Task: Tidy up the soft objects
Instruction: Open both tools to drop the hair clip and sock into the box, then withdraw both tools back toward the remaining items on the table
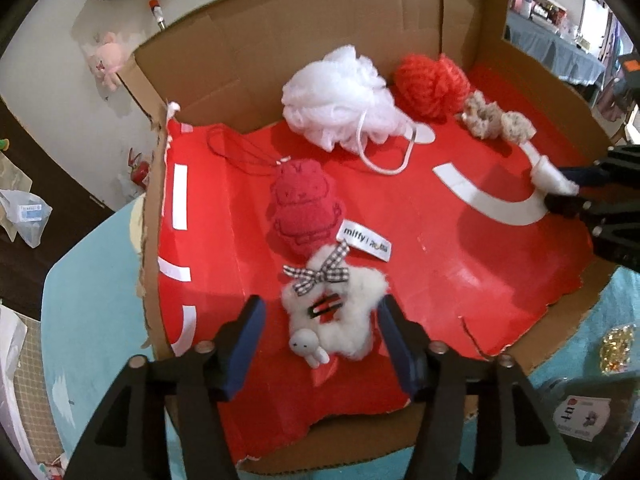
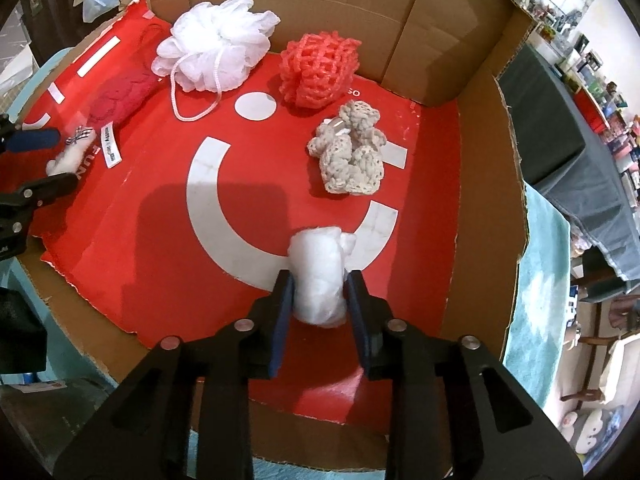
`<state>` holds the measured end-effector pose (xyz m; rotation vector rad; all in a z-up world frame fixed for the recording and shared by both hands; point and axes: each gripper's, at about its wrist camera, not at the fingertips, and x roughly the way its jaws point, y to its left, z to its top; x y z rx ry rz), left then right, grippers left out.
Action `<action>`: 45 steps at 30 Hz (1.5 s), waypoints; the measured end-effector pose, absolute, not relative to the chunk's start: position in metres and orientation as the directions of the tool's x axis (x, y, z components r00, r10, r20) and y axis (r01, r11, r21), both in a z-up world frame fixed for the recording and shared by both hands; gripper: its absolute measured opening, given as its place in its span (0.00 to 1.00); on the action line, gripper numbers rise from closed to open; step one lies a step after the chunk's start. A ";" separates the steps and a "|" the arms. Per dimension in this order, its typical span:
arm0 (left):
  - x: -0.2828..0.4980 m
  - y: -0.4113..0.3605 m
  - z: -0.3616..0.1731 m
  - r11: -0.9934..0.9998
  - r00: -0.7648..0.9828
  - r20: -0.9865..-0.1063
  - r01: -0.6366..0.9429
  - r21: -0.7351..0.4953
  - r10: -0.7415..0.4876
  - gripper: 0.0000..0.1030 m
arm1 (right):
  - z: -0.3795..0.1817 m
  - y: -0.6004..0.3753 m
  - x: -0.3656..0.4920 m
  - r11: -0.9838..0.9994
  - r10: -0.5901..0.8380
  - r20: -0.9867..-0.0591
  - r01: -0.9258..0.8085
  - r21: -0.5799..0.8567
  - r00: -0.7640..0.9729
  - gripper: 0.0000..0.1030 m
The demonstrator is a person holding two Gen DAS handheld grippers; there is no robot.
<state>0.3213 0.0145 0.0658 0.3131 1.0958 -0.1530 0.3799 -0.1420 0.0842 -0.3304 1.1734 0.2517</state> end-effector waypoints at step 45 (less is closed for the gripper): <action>0.026 -0.003 0.182 0.986 0.934 -0.321 0.165 0.006 -0.154 1.00 | 0.245 -0.174 0.059 0.985 0.165 -0.378 -0.171 0.018 0.911 0.90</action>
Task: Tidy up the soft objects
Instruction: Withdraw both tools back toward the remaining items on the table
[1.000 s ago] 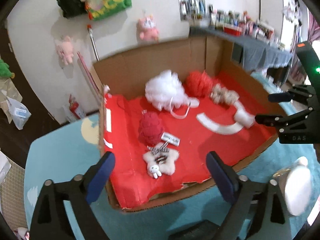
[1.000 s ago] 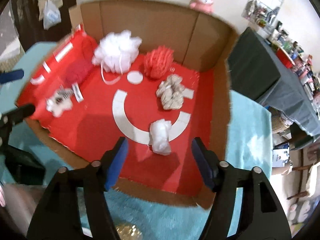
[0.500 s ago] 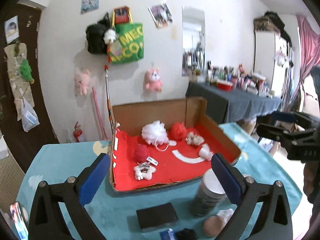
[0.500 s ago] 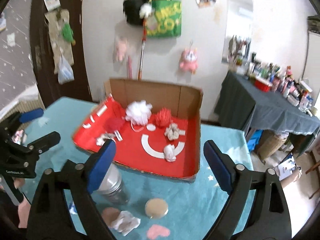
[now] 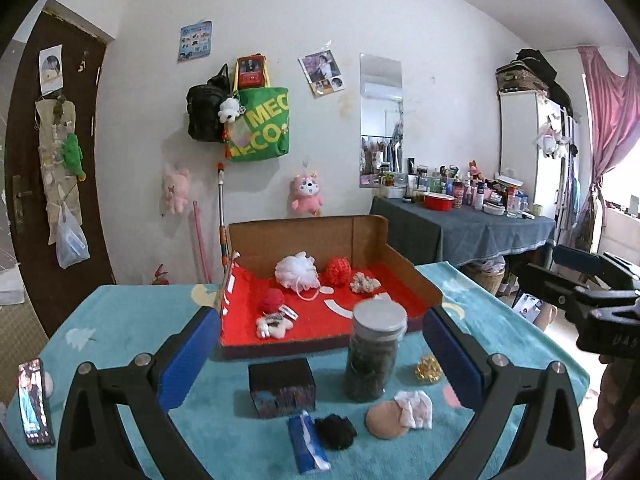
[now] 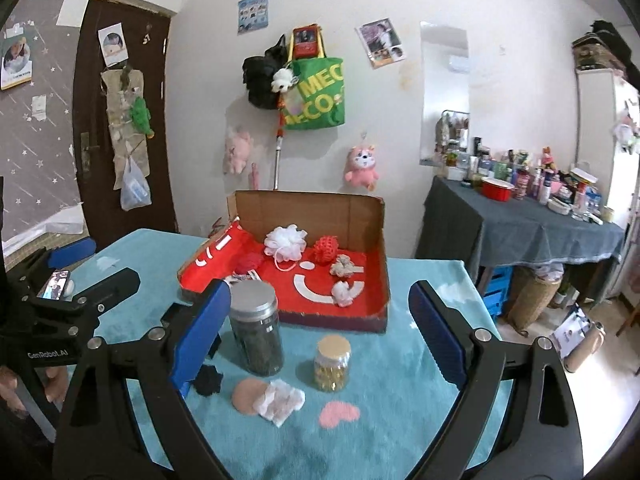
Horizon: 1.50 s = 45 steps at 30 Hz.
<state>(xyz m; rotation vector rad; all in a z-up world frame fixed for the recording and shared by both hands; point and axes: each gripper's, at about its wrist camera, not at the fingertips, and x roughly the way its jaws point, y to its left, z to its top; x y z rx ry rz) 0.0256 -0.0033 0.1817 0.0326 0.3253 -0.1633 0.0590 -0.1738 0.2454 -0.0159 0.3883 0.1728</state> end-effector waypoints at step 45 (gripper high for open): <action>0.039 0.005 0.039 0.998 0.811 -0.582 0.068 -0.014 -0.064 1.00 | 0.080 -0.164 0.053 0.998 0.064 -0.562 -0.050 0.040 0.825 0.96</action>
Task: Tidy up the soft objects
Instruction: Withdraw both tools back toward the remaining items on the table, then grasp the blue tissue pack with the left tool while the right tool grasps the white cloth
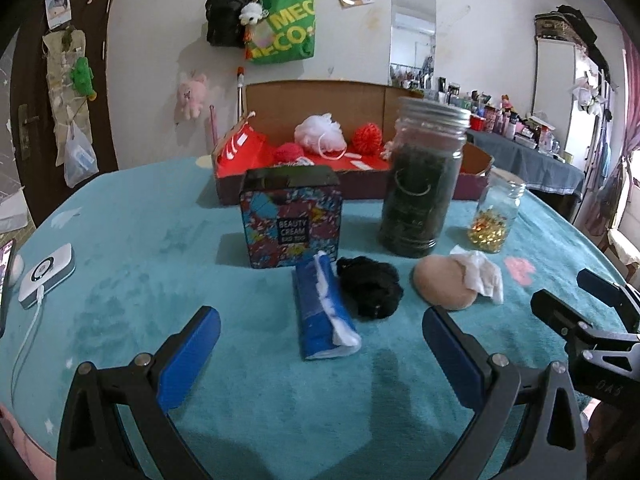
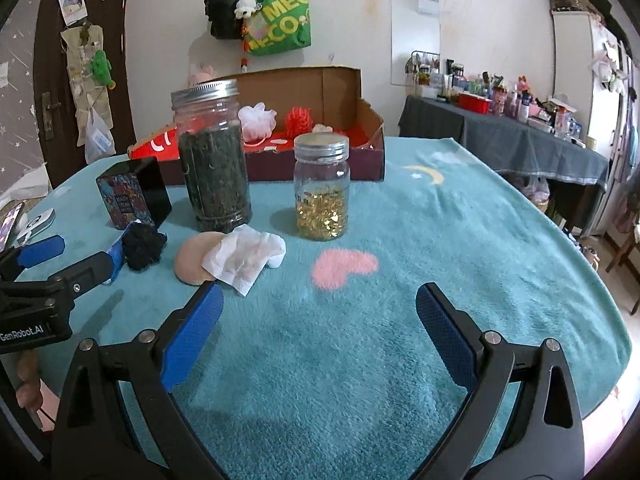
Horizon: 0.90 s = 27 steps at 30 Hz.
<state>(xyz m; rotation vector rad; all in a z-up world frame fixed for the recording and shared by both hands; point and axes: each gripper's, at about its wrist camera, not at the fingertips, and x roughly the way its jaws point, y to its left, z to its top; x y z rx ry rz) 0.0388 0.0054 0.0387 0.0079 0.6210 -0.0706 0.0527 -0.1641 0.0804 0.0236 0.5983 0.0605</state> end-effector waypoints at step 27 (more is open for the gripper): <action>0.076 0.020 0.036 0.971 0.669 -0.709 0.214 -0.102 -0.222 0.27 | 0.078 -0.138 0.123 0.928 0.365 -0.706 -0.296 0.225 0.607 0.17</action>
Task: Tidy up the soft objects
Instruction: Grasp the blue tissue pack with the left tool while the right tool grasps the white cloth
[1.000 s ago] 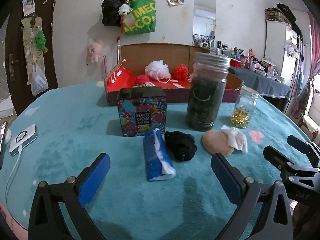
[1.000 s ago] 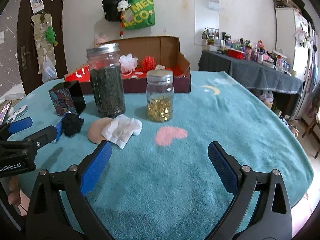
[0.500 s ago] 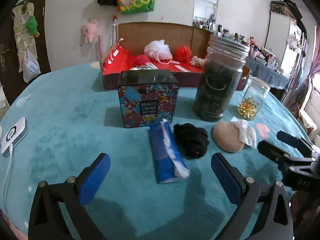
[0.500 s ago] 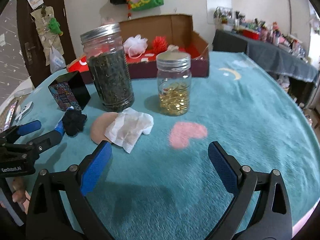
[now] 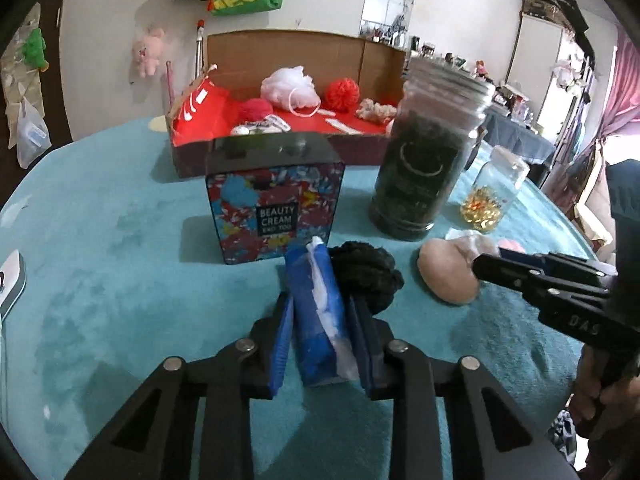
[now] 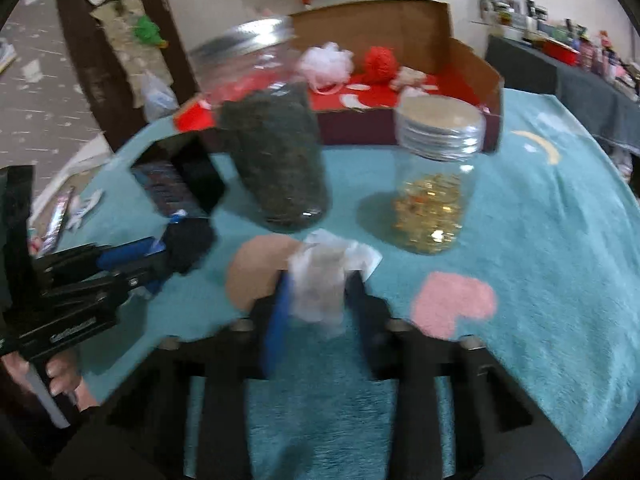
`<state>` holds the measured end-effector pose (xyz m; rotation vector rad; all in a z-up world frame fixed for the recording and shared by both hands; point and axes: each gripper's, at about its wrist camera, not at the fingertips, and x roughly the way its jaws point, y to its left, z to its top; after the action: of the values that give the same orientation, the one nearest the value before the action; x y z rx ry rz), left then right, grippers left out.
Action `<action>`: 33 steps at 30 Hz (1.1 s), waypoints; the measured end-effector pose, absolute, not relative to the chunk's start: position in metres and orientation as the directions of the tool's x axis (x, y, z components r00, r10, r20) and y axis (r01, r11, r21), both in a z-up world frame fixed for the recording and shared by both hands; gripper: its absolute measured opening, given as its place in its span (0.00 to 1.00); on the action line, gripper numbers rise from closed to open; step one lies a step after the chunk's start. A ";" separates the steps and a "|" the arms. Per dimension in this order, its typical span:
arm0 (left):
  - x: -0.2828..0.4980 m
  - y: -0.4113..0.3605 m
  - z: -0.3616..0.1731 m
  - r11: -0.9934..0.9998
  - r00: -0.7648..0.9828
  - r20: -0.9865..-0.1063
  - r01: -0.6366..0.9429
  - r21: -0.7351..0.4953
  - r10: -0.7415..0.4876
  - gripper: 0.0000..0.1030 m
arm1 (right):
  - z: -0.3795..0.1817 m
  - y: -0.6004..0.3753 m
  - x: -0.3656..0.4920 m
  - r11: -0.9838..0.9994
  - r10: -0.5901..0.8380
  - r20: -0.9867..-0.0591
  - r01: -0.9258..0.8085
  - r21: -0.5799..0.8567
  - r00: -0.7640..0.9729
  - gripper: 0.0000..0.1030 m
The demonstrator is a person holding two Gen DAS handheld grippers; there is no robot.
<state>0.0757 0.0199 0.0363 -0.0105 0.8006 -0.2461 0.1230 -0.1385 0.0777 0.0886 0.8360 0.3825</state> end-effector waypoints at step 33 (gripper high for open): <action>0.061 -0.040 0.041 0.893 0.604 -0.704 0.441 -0.096 -0.374 0.27 | 0.081 -0.169 0.098 0.925 0.379 -0.695 -0.278 0.260 0.611 0.07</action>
<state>0.0612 -0.0398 0.0414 0.0904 0.7924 -0.4719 0.0985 -0.1692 0.0810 0.1310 0.8309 0.3803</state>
